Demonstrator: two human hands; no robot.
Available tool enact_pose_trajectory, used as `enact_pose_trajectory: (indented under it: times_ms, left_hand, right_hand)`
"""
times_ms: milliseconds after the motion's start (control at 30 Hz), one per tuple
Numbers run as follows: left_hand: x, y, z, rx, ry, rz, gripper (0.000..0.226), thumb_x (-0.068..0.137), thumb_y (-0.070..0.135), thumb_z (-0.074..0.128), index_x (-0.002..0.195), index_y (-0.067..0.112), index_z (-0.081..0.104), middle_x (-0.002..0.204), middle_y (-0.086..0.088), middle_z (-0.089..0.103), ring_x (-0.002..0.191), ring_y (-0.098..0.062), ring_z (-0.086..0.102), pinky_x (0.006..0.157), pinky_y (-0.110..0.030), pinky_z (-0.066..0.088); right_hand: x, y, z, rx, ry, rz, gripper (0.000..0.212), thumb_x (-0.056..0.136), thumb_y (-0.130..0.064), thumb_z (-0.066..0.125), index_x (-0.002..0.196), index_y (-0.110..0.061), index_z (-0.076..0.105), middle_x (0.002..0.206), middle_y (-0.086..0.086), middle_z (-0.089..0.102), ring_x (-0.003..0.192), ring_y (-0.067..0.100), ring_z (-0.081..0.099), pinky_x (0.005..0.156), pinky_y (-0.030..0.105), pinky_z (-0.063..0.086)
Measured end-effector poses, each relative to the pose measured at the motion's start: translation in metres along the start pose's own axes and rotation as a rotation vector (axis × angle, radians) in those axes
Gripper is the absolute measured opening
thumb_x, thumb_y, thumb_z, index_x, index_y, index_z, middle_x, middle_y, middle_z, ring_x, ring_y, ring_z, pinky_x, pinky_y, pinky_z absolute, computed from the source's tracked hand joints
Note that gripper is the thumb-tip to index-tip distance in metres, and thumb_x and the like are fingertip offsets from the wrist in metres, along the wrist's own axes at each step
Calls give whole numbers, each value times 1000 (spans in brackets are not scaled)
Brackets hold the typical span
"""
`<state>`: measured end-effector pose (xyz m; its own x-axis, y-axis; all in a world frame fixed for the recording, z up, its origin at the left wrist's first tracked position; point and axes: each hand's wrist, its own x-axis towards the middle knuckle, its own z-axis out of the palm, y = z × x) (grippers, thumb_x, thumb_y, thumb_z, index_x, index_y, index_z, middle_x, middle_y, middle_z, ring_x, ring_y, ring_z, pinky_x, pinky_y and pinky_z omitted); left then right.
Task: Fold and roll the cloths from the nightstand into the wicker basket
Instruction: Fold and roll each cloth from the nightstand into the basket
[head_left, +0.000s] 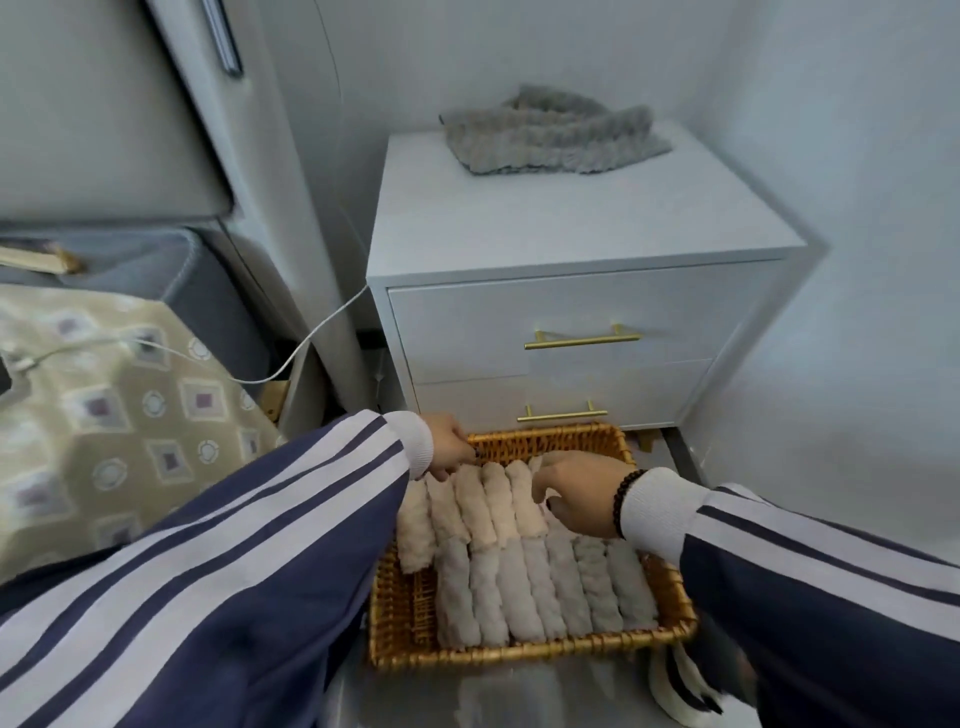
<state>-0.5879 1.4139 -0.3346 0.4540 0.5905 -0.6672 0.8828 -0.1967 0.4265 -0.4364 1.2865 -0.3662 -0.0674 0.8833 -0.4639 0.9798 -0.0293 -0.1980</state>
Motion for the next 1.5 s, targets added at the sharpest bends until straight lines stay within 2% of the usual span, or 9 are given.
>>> enact_pose_trajectory:
  times_ms: [167, 433, 600, 733, 867, 1033, 1133, 1233, 1500]
  left_hand:
    - [-41, 19, -14, 15, 81, 71, 38, 97, 22, 52, 132, 10, 51, 118, -9, 67, 97, -19, 67, 65, -21, 49]
    - [-83, 46, -30, -310, 166, 223, 31, 94, 15, 55, 125, 16, 54, 112, -5, 69, 95, -16, 69, 81, -30, 53]
    - [-86, 53, -39, -514, 216, 293, 25, 94, 11, 55, 117, 14, 61, 100, -3, 73, 89, -15, 71, 70, -24, 52]
    - [-80, 72, -60, -689, 308, 347, 22, 95, 8, 52, 113, 12, 64, 93, -5, 74, 81, -16, 71, 75, -28, 54]
    - [-82, 90, -83, -782, 380, 407, 20, 96, 8, 51, 107, 15, 66, 86, -2, 76, 80, -15, 73, 76, -28, 56]
    - [-80, 86, -108, -903, 400, 434, 21, 96, 6, 51, 104, 16, 67, 82, -1, 76, 76, -15, 73, 75, -29, 57]
    - [-81, 79, -124, -942, 377, 438, 21, 96, 6, 51, 102, 16, 68, 82, -1, 76, 79, -16, 73, 73, -28, 57]
    - [-80, 74, -134, -993, 369, 439, 21, 95, 5, 51, 100, 15, 68, 82, -2, 76, 76, -15, 72, 76, -29, 56]
    - [-78, 74, -140, -1028, 341, 427, 20, 93, 4, 51, 102, 13, 67, 83, -3, 76, 69, -12, 69, 69, -25, 54]
  right_hand:
    - [-34, 3, -49, 3, 82, 56, 28, 95, -18, 43, 117, -24, 60, 128, -1, 50, 112, 23, 53, 95, 36, 46]
    - [-75, 11, -101, 129, 284, 111, 25, 95, -22, 48, 116, -22, 62, 127, -3, 53, 103, 13, 53, 83, 23, 41]
    - [-68, 13, -128, 330, 534, 170, 20, 94, -17, 52, 108, -18, 66, 116, 0, 59, 98, 15, 55, 83, 23, 39]
    - [-46, 12, -145, 478, 732, 207, 21, 91, -12, 50, 102, -20, 66, 111, -3, 58, 92, 12, 54, 80, 22, 40]
    - [-21, 8, -162, 540, 870, 218, 22, 88, -7, 51, 98, -20, 67, 102, -7, 56, 85, 6, 52, 66, 6, 33]
    - [20, 13, -195, 610, 1004, 170, 23, 85, -4, 53, 96, -20, 65, 110, -3, 59, 92, 10, 56, 68, 1, 33]
    - [50, 18, -217, 583, 988, 182, 23, 85, -5, 53, 101, -17, 65, 117, -1, 55, 97, 12, 55, 70, 6, 34]
    - [88, 20, -235, 496, 890, 223, 25, 87, -10, 55, 111, -14, 61, 129, 5, 47, 116, 20, 49, 90, 22, 36]
    - [148, 26, -268, 57, 518, 392, 50, 93, -40, 48, 141, -25, 43, 161, 4, 5, 148, 29, -3, 117, 47, 12]
